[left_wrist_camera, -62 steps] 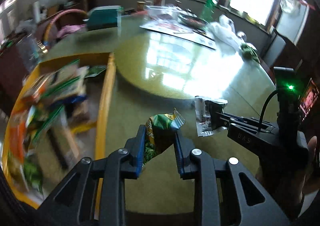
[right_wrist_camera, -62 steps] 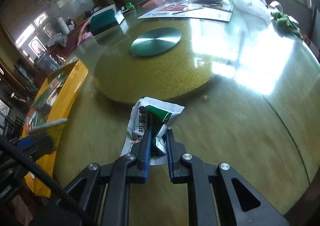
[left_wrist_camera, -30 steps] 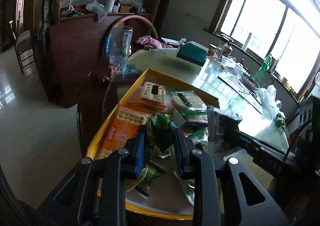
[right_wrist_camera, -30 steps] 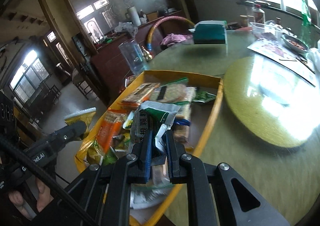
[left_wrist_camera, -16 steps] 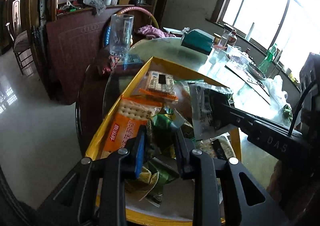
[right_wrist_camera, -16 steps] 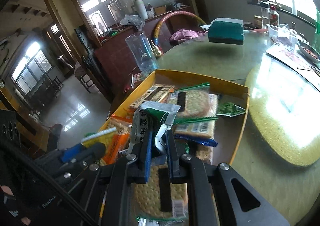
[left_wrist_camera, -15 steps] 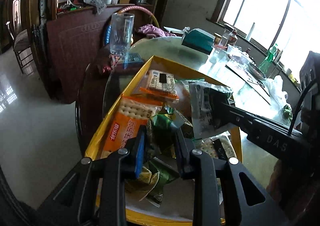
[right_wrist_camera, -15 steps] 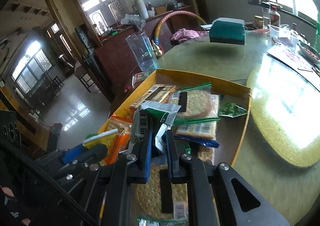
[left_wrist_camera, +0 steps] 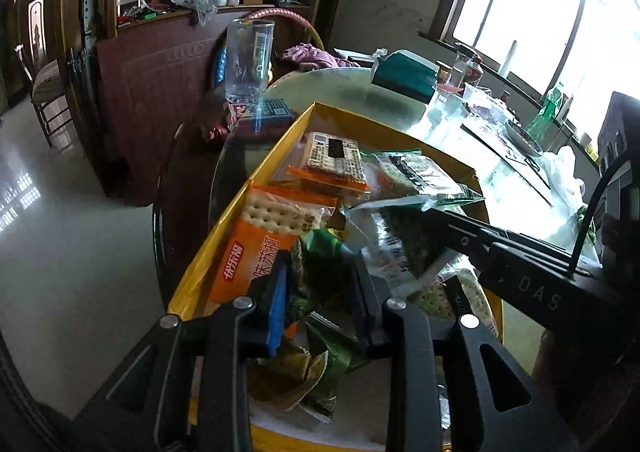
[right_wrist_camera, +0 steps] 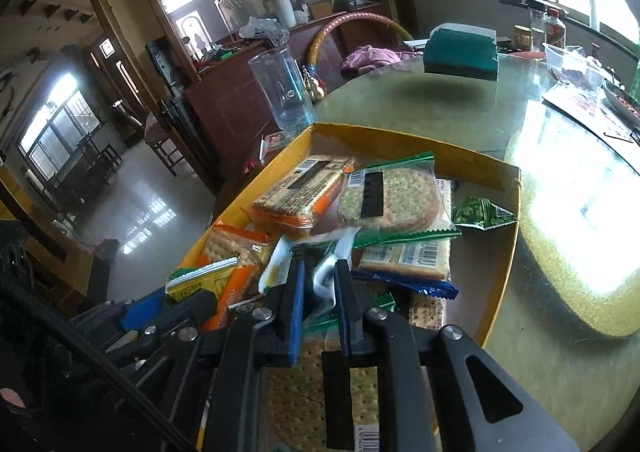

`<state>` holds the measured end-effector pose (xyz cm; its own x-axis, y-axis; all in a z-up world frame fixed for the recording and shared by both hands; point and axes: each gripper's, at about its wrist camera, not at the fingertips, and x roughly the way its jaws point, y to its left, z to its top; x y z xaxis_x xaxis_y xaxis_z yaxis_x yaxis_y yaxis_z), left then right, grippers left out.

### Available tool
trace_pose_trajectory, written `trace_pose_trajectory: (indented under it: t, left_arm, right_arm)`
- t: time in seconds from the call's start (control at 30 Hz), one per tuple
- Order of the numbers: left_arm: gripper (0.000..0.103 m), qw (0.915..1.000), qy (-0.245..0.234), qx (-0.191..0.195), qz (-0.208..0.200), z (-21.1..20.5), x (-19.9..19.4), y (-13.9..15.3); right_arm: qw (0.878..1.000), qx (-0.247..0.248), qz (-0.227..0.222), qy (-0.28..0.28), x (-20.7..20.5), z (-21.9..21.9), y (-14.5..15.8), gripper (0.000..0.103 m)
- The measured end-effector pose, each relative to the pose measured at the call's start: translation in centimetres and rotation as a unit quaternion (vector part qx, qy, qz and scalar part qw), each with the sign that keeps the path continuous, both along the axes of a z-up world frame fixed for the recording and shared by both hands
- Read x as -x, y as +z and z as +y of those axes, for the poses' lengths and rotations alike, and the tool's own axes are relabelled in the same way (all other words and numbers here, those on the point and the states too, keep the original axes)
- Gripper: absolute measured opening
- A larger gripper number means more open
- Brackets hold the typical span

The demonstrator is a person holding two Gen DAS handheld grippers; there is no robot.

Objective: Organize snacks

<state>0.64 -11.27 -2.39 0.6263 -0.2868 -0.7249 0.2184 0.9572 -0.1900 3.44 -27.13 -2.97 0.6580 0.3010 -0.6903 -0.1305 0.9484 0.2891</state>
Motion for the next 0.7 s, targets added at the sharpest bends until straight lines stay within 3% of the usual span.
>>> trace_pose_trajectory:
  t: [0.07,0.13,0.17,0.2,0.23,0.27,0.33,0.4,0.5,0.7]
  left_arm:
    - [0.032,0.9998,-0.011,-0.019,0.0,-0.7,0.5,0.1]
    - [0.045,0.9994,-0.018,-0.027,-0.009,-1.3,1.1,0.4]
    - [0.061,0.999,-0.019,-0.035,-0.02,-1.7,1.6,0.8]
    - [0.077,0.9982,-0.012,-0.044,-0.039,-2.0,2.2,1.3]
    - [0.082,0.9971,-0.005,-0.05,-0.057,-2.3,2.7,1.7]
    - [0.085,0.9955,0.0,-0.059,-0.074,-2.6,3.3,2.0]
    - [0.086,0.9921,-0.004,-0.085,-0.092,-3.8,4.3,2.2]
    - [0.086,0.9894,-0.013,-0.111,-0.093,-4.9,4.9,2.2]
    - [0.086,0.9871,-0.01,-0.134,-0.087,-5.5,5.9,1.9]
    - [0.086,0.9866,0.01,-0.145,-0.074,-4.6,7.6,1.8]
  right_arm:
    - [1.0,-0.005,-0.004,-0.006,0.4,-0.3,0.2,0.029]
    - [1.0,-0.01,-0.021,-0.016,1.7,-0.8,0.8,0.044]
    - [0.999,-0.009,-0.03,-0.019,2.3,-1.0,1.0,0.046]
    - [0.999,-0.007,-0.038,-0.023,3.1,-1.2,1.3,0.055]
    - [0.999,-0.003,-0.045,-0.029,4.0,-1.5,1.6,0.065]
    - [0.998,-0.002,-0.052,-0.037,5.1,-2.0,1.8,0.069]
    - [0.996,-0.009,-0.055,-0.063,6.7,-3.1,2.0,0.076]
    - [0.996,-0.027,-0.046,-0.074,8.4,-4.6,1.8,0.077]
    - [0.994,-0.013,-0.043,-0.095,9.9,-5.8,1.8,0.077]
    - [0.994,-0.024,-0.023,-0.107,11.7,-6.6,0.7,0.077]
